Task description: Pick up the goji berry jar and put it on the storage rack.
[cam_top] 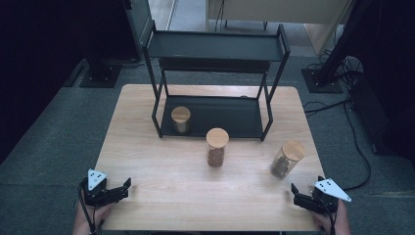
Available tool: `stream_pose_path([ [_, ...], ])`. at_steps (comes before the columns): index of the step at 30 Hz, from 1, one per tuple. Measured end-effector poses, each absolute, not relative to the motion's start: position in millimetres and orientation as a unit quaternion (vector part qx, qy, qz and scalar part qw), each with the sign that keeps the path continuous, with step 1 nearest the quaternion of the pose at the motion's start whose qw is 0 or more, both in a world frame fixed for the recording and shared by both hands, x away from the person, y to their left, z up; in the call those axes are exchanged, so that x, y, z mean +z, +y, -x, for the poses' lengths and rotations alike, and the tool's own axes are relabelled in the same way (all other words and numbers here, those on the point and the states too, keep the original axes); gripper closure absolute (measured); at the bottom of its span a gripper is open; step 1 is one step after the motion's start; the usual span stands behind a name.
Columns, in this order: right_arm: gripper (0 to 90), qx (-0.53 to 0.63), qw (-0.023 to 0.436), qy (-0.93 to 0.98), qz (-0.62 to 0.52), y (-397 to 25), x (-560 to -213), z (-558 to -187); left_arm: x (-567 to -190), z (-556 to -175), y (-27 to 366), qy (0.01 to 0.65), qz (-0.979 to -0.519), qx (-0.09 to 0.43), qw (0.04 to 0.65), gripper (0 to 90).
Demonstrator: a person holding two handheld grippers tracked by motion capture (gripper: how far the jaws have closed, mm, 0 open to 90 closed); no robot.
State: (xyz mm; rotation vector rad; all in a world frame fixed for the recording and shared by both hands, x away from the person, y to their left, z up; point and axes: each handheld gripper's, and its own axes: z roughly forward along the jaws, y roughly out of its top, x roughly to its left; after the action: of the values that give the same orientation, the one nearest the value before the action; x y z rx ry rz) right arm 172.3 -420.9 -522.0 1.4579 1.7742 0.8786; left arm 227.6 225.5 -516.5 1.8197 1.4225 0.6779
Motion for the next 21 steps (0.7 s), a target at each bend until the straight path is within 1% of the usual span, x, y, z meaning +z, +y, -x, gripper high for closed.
stream_pose_path([
  [6,0.4,0.337,0.328,0.689,-0.551,-410.0,-522.3,-172.0,-516.7,-227.7,224.6,0.548,-0.708,0.262,0.360,0.6],
  [11,0.0,0.341,0.309,0.692,-0.556,-401.1,-522.6,-175.3,-516.7,-227.7,225.0,0.547,-0.709,0.259,0.361,0.6],
  [21,0.0,0.327,0.317,0.701,-0.549,-378.4,-523.2,-176.4,-516.6,-227.7,225.2,0.546,-0.710,0.258,0.362,0.7],
])
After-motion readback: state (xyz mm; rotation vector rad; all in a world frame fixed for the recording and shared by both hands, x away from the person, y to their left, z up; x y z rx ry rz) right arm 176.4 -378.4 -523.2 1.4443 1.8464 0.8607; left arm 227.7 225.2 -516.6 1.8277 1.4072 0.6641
